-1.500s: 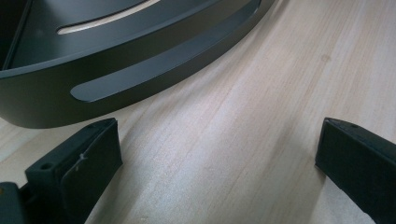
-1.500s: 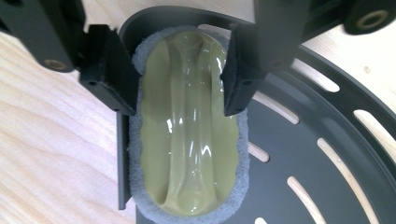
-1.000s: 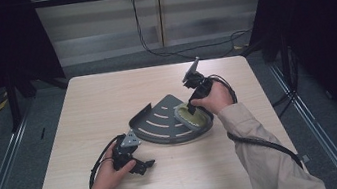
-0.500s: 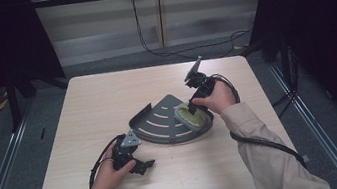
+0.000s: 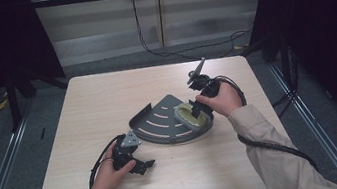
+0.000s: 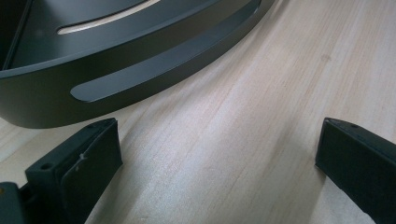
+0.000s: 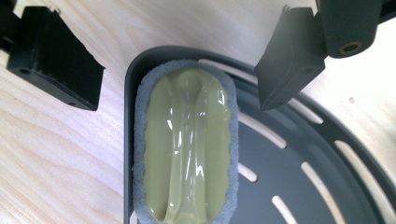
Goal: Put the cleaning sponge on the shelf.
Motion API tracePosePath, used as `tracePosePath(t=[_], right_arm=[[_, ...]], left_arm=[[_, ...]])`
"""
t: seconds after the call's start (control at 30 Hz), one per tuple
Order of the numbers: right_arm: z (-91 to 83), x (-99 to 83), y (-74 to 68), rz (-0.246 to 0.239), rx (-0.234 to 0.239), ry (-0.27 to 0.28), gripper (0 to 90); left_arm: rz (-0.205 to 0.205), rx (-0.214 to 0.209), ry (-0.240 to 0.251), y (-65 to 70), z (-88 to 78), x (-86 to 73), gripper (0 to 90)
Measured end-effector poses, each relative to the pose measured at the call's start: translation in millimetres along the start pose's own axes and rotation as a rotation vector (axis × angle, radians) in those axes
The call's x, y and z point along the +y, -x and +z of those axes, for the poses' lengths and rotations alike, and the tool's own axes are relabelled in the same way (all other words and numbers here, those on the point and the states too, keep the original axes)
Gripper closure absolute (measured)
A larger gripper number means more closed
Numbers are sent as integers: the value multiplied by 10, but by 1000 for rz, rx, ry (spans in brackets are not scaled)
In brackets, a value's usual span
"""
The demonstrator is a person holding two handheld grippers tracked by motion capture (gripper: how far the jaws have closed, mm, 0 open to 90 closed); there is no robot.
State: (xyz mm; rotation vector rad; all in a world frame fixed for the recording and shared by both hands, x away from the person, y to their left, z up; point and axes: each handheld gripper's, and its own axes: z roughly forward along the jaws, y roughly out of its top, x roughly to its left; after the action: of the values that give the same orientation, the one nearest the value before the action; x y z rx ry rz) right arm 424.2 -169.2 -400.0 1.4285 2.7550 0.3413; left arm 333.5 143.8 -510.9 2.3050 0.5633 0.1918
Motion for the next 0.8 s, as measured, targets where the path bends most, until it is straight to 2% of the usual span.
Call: tracePosePath(t=[0.2,0.5,0.8], right_arm=[[-71,-75,14,-22,11,-6,142],[-167,-248,50,-25,42,0,143],[-199,-437,101,-30,47,5,144]], left_arm=[[3,0,-3,-1,-2,0,0],[-1,1,2,1,2,-1,0],[-1,1,2,1,2,-1,0]])
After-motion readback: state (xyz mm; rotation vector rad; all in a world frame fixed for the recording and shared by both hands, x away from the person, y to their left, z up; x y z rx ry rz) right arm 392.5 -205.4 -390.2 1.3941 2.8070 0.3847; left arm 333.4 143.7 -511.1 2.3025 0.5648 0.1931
